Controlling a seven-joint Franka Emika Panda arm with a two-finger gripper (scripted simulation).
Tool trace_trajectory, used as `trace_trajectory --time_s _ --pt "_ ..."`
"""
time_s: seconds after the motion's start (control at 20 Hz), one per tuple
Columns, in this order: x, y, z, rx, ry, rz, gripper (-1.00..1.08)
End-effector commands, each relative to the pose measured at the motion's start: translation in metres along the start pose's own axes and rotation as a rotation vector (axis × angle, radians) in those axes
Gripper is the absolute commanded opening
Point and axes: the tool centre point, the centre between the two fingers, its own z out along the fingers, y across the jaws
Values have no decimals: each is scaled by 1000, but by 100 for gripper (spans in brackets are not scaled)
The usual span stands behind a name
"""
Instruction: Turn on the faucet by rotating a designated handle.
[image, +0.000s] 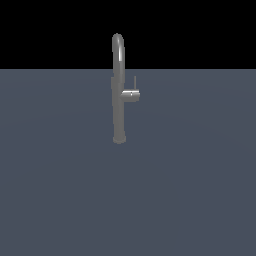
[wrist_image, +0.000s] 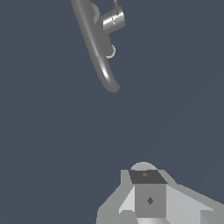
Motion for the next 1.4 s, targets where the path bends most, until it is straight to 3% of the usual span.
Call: trace_trajectory --time_s 0.0,1.35 --pt "13 -5 1 32 -39 33 -100" --pt "167 -30 36 404 -491 412 -100"
